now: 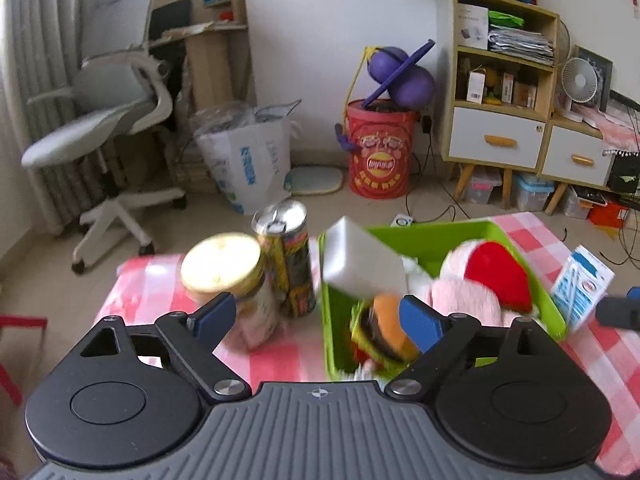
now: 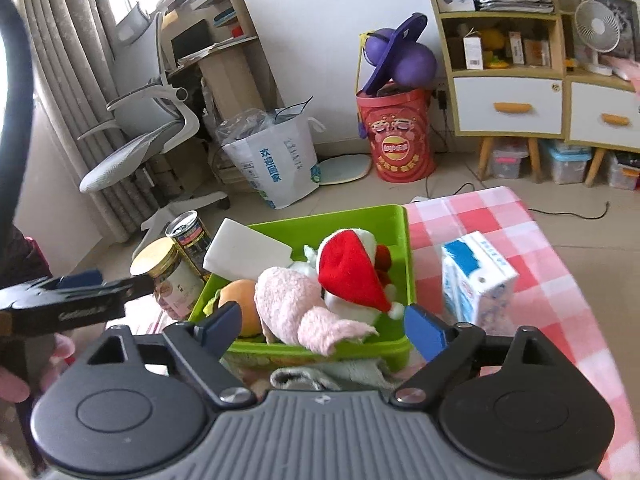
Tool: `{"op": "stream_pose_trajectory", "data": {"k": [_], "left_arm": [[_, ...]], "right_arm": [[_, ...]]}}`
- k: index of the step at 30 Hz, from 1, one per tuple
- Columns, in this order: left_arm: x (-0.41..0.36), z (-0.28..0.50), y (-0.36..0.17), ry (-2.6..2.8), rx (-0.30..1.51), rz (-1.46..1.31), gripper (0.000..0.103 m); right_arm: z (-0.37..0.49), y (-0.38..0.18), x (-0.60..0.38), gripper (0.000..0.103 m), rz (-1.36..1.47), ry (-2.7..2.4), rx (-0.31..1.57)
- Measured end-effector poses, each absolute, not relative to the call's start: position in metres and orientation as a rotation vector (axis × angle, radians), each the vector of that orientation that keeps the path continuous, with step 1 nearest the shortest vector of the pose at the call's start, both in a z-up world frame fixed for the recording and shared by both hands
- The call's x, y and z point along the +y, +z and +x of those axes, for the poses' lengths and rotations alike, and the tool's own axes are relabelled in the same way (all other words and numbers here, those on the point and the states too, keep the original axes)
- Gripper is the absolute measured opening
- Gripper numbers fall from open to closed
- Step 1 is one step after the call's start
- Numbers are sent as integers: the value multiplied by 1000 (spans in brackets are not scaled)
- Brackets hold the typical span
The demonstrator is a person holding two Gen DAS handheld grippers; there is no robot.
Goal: Organize soft objects
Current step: 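Carry the foam block and pink plush over the green tray and open both tools, then move both tools back toward the cloth doll and grey-green towel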
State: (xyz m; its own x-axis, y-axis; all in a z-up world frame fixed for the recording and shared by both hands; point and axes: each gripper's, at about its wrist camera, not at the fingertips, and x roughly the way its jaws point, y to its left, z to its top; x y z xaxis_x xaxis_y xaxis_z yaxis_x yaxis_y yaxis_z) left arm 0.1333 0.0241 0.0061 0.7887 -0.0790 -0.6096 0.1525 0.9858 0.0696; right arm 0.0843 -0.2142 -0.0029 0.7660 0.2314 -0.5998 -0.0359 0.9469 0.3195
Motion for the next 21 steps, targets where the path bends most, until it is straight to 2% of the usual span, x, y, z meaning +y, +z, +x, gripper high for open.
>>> {"op": "stream_pose_trajectory", "data": {"k": [2, 3, 15, 21], "left_arm": [[30, 121, 4, -102, 664, 100, 97], [33, 113, 4, -95, 660, 88, 98], [39, 49, -31, -96, 762, 46, 98], [27, 41, -52, -84, 795, 93, 98]], "right_arm": [[76, -1, -216, 77, 309, 137, 682], [70, 0, -216, 77, 320, 129, 685], [24, -14, -215, 80, 316, 51, 695], [21, -31, -205, 80, 307, -3, 739]]}}
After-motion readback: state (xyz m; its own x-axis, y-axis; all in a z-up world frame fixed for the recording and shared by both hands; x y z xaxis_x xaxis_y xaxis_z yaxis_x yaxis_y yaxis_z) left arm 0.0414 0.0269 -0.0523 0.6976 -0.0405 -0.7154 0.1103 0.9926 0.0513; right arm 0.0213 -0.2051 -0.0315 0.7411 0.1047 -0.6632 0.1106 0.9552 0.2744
